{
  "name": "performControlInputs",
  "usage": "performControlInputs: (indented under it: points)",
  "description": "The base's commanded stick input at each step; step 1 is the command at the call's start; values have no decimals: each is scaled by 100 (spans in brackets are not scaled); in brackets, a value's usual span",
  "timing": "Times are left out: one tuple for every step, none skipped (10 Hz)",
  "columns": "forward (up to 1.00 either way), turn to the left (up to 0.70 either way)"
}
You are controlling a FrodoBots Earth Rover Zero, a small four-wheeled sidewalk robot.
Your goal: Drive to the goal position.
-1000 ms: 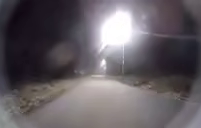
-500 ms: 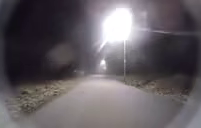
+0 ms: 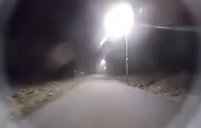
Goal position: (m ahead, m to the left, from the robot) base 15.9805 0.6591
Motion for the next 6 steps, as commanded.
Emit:
performControlInputs:
  points:
    - [100,4]
    - [100,4]
    - [100,4]
    - [100,4]
    - [100,4]
    - [100,4]
